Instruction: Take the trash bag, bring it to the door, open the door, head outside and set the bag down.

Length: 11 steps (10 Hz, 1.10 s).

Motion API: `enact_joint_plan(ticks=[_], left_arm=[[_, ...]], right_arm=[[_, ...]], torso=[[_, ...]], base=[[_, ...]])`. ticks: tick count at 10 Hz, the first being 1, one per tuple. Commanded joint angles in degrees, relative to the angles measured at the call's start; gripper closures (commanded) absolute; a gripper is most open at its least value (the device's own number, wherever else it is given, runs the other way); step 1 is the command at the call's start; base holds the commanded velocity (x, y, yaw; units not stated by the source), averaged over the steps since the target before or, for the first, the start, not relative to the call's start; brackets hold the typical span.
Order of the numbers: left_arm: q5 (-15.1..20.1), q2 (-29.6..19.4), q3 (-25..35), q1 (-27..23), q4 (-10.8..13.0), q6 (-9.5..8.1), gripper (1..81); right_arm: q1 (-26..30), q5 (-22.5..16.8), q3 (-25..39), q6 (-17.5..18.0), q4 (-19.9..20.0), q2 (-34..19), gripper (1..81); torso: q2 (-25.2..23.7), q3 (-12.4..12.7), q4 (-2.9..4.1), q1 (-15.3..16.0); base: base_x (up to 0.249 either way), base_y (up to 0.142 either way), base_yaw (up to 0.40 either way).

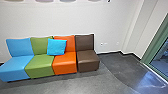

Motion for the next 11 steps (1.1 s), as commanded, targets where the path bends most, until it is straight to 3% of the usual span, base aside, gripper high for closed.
enact_joint_plan(ticks=[1,3,10,11], left_arm=[[8.9,-1.9,0.4,-5.6,-3.5,-0.07,1.0],[11.9,-2.1,0.5,-8.4,-5.2,-0.07,1.0],[13.5,-2.6,0.6,-11.7,-8.2,-0.07,1.0],[13.7,-2.7,0.6,-12.3,-8.4,-0.07,1.0]], right_arm=[[2.8,-3.7,9.0,0.3,1.0,-8.1,1.0],[4.0,-3.8,13.5,0.6,1.1,-11.6,1.0],[5.5,-4.0,19.5,0.6,1.1,-16.4,1.0],[5.8,-4.0,20.2,0.8,1.3,-17.0,1.0]], torso=[[-5.6,0.1,0.0,3.6],[-8.6,-1.0,0.0,5.6],[-23.1,-1.2,-0.02,14.7],[-25.1,-2.5,-0.02,16.0]], base=[[0.0,0.0,0.0],[0.0,0.0,0.0],[0.0,0.0,0.0],[0.0,0.0,0.0]])
